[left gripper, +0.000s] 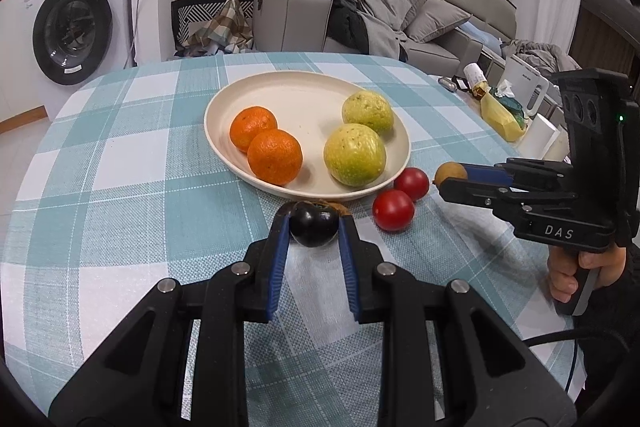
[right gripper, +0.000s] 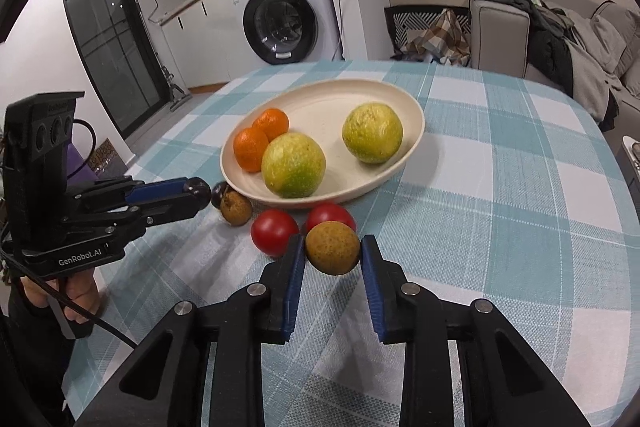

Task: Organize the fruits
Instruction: 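Close the right tool around the brown round kiwi-like fruit, then carry the plum with the left tool while the right tool carries the kiwi into the plate, opening both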

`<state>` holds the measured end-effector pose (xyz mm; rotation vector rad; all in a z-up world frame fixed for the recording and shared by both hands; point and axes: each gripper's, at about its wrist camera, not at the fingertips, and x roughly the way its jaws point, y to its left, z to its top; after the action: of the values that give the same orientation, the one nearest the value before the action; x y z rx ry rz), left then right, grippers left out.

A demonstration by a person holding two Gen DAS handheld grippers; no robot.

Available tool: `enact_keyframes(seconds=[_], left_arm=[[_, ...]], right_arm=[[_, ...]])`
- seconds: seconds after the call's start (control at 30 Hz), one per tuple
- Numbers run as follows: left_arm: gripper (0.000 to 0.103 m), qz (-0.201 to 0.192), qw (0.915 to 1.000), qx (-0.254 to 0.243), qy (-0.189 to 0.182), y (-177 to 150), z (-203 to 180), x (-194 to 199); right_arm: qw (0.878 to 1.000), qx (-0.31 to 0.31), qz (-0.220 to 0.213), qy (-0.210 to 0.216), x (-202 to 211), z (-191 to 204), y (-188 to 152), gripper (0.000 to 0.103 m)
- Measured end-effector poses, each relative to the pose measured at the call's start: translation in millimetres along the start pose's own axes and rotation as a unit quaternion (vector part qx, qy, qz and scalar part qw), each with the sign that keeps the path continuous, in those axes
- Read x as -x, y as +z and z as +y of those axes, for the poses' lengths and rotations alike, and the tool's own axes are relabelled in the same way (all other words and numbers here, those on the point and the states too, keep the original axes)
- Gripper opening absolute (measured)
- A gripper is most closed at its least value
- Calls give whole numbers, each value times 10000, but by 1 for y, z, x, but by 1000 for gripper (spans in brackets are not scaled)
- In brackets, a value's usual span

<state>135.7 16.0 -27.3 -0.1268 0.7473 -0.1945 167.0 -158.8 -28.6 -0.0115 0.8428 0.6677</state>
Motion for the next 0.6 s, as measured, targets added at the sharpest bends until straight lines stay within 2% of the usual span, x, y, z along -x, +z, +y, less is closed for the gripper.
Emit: enact_keyframes(seconds=[0.4,0.6], left_arm=[[23,-294,9995,-36,130,17,-4,8],[23,-429,9990,-42,151,30,-5,12]], right_arm=[[9988,-144,-462,75,9,1,10,29],[9983,-158,-557,46,10,4,21,29]])
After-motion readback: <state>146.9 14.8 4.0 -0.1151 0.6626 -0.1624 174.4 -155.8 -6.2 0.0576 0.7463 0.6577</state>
